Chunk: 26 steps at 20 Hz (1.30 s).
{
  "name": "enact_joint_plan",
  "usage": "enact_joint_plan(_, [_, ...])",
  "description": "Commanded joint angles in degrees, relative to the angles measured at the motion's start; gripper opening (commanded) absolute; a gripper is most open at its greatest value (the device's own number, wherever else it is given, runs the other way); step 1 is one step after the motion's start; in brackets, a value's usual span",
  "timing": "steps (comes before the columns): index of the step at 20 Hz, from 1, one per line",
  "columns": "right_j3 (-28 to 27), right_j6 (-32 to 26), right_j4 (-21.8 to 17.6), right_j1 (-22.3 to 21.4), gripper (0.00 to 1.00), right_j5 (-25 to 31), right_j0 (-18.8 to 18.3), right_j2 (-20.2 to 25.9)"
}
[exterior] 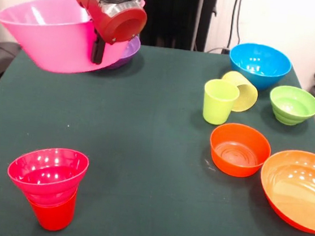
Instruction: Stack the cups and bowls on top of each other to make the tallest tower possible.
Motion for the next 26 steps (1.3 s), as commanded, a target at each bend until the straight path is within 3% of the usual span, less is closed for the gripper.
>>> enact_joint_plan(1, [-8.66, 8.95, 0.01, 5.51, 0.00, 6.96, -1.82, 2.78])
enact_joint_plan(16, [-20.07, 11.57, 3.79, 11.86, 0.00, 12.00, -3.44, 0.83])
enact_joint_plan(26, [-25.84, 14.99, 7.51, 16.37, 0.00, 11.29, -3.45, -1.13])
